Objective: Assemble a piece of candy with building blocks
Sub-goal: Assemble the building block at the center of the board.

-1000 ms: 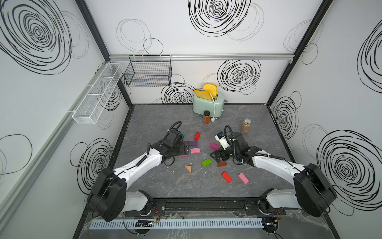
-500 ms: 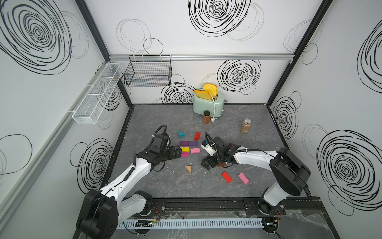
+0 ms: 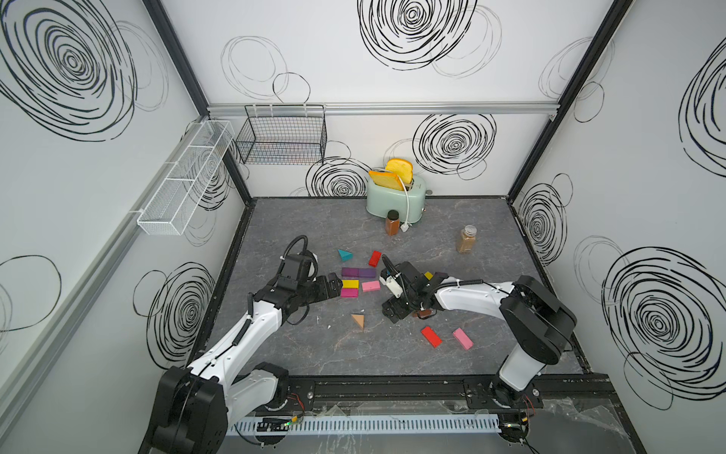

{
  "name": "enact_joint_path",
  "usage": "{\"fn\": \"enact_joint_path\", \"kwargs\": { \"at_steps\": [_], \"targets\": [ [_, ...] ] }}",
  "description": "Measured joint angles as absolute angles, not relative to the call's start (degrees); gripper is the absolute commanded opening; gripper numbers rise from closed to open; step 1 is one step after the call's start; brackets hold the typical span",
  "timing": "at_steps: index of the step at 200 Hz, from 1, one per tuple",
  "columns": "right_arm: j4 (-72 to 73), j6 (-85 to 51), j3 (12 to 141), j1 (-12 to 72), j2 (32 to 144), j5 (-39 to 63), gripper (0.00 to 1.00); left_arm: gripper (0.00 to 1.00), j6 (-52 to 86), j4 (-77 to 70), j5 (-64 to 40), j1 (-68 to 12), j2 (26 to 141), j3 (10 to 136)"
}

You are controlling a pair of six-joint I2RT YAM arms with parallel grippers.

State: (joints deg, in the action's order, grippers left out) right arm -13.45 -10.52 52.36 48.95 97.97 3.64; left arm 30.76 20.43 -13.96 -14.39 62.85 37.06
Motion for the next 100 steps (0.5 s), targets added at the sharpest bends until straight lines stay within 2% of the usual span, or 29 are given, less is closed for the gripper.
{"fn": "enact_joint_path", "kwargs": {
  "at_steps": [34,63,83,100],
  "targets": [
    [-15.0,-11.6,53.39,50.41,98.63,2.04,0.69,0.99,30.37,20.14,-14.44,-13.82,62.87,37.06],
    [-15.97,-13.74,54.81,51.62,99.48,0.99,0.55,0.99,30.06,19.33,-15.25,-13.37,62.87,37.06],
    [-15.84,-15.73,55.09,52.42,99.7,0.4,0.42,0.99,29.82,18.85,-15.81,-13.08,62.87,36.75],
    [-15.49,-17.52,55.07,52.86,99.72,-0.25,0.37,0.99,29.63,18.26,-16.4,-12.88,62.87,36.16]
  ]
}}
